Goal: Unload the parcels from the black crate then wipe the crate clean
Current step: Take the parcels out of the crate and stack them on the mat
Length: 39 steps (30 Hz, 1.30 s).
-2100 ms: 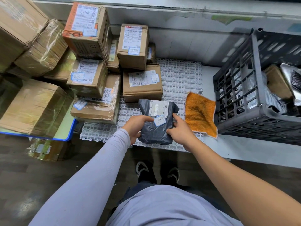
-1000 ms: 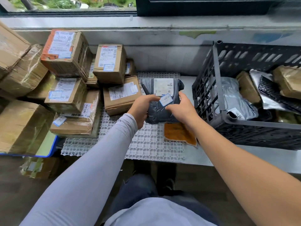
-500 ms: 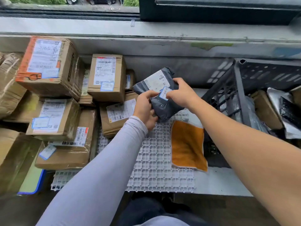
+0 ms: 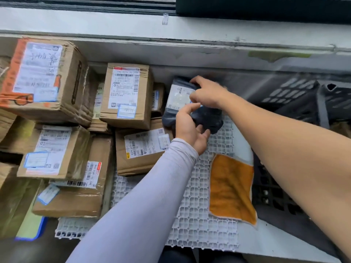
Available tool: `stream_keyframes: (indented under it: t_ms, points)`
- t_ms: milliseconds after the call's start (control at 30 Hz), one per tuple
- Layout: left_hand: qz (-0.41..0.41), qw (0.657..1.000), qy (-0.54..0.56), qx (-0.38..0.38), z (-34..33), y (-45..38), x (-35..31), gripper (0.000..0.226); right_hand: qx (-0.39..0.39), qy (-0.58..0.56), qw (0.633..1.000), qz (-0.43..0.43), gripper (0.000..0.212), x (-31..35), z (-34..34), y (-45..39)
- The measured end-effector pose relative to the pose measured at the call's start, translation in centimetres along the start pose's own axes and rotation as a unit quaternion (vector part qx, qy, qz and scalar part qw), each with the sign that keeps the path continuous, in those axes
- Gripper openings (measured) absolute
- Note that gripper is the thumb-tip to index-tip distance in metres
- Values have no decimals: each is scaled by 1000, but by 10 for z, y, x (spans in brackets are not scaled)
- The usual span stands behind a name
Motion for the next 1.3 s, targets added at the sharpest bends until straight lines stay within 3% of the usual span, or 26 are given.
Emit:
stream_keyframes:
  t_ms: [100, 233, 333, 433, 600, 733, 833, 967, 1100, 1300]
  points:
    - [-15, 1000, 9, -14, 0, -7, -7, 44, 12, 21, 999, 39, 92, 12, -11, -13]
    - [-25, 999, 14, -25, -2, -16, -7, 46, 19, 63, 995, 81, 80, 13, -24, -22]
    - [-35, 999, 18, -28, -1, -18, -8, 32, -5, 61, 987, 145, 79, 12, -18, -10]
    - [-37, 999, -18, -23, 3, -20, -8, 10, -76, 97, 971, 203, 75, 2, -9, 14]
    - [-55, 981, -171, -72, 19, -22, -18, 12, -73, 151, 958, 234, 81, -24, -24, 36]
    - [-170, 894, -400, -110, 25, -15, -47, 10, -90, 158, 953, 243, 71, -23, -26, 30]
    - [-201, 836, -503, -87, 19, -12, -47, 29, -91, 156, 953, 245, 70, -22, -31, 27]
    - [-206, 789, -572, -90, 21, -9, -44, 70, -98, 163, 949, 251, 73, -22, -36, 25]
    - [-235, 728, -637, -94, 17, -6, -46, 70, -95, 169, 948, 253, 73, -23, -40, 23]
    - [-321, 530, -779, -91, 8, -8, -52, 76, -102, 163, 948, 255, 73, -25, -42, 22]
Point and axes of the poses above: each hand's wrist, its own y-axis away from the middle knuckle, its own z-axis out of the back of the hand, x = y × z, the point moved 9 cm from there along -y, towards the middle knuckle, and after that the axes turned 7 degrees about -x, right-handed, at the moved point
